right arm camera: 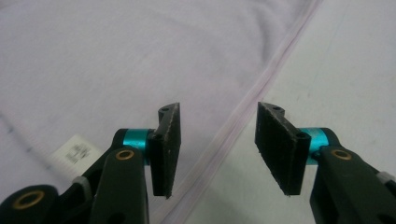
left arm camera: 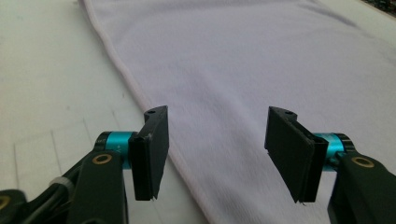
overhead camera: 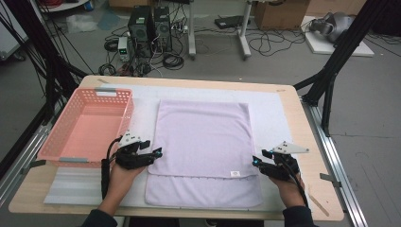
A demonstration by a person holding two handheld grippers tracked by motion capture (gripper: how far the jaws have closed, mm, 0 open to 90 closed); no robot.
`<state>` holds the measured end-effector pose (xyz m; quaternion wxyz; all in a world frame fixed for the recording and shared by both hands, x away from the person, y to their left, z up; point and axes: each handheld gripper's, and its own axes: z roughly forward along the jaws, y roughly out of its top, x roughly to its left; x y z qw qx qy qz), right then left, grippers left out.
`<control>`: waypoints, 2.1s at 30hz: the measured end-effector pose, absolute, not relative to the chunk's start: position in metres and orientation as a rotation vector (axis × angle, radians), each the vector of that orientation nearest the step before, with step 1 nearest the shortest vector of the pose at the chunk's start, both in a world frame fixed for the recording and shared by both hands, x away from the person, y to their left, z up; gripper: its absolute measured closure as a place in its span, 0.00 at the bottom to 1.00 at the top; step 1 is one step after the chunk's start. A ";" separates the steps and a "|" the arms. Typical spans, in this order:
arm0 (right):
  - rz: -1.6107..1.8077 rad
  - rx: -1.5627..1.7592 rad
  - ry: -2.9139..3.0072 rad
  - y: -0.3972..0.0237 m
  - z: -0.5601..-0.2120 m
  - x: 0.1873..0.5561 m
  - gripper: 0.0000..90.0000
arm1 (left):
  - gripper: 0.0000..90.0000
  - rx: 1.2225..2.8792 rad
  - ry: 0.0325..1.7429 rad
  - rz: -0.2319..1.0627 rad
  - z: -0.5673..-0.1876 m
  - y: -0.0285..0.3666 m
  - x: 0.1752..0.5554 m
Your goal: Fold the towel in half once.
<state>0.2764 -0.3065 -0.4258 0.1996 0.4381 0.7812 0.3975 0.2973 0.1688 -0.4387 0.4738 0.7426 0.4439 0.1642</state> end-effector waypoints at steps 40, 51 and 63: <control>1.082 1.028 2.294 -0.292 -0.451 0.233 0.67 | 0.94 1.931 1.030 0.375 -0.446 0.174 0.245; 1.098 1.028 2.289 -0.291 -0.451 0.235 0.71 | 0.84 1.901 1.044 0.374 -0.448 0.178 0.247; 1.086 1.053 2.279 -0.291 -0.451 0.236 0.82 | 0.97 1.913 1.017 0.419 -0.445 0.172 0.245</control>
